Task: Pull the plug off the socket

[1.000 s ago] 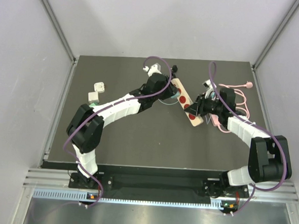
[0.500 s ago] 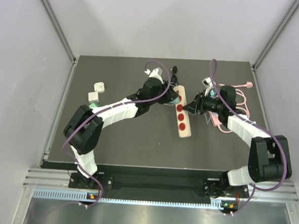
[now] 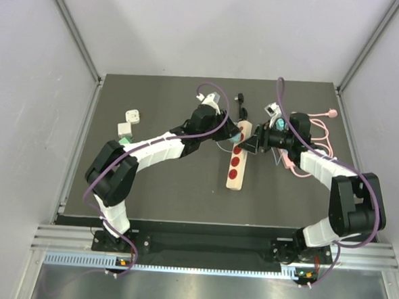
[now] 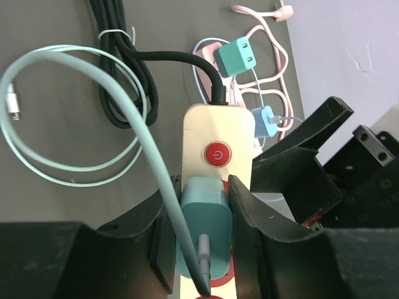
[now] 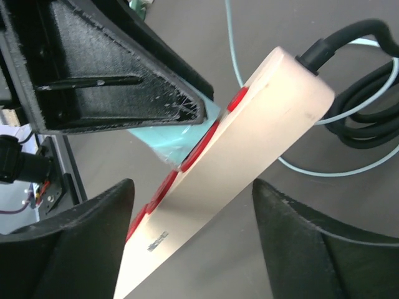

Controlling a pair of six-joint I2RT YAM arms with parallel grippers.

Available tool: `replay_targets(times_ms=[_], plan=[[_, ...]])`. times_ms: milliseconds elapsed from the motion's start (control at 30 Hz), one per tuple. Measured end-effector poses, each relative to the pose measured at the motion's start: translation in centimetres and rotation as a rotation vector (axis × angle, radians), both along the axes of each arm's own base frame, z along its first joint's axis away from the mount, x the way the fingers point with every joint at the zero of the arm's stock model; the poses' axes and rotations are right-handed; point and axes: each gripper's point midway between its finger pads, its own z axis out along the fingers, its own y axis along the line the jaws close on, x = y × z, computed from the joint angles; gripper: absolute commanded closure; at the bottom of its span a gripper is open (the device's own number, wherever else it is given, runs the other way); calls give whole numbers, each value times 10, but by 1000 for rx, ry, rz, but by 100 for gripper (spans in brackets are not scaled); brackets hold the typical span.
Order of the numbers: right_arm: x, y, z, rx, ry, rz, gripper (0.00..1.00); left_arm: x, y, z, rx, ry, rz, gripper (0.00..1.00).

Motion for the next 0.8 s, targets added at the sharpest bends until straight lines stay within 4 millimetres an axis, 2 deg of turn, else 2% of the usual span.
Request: replay_targets(times_ms=[133,333,500,667,700,733,800], plan=[[-1,3,2,12,12,1,13,5,4,-2,15,-8,37,100],[0,9,6,35,22,-4,10,14,12,1,24,-23,101,100],[1,16,-3,32,65,-27,11,18,16,5,16,-28,138,100],[-1,27,-12,21,107,-39,18,19,15,6,9,-26,149,100],[-3,30,-12,20,112,-38,23,19,15,7,6,-25,150,100],[-4,32,-12,20,117,-38,34,18,14,7,3,-25,151,100],[-4,34,-12,23,127,-43,43,17,13,8,-3,-22,151,100]])
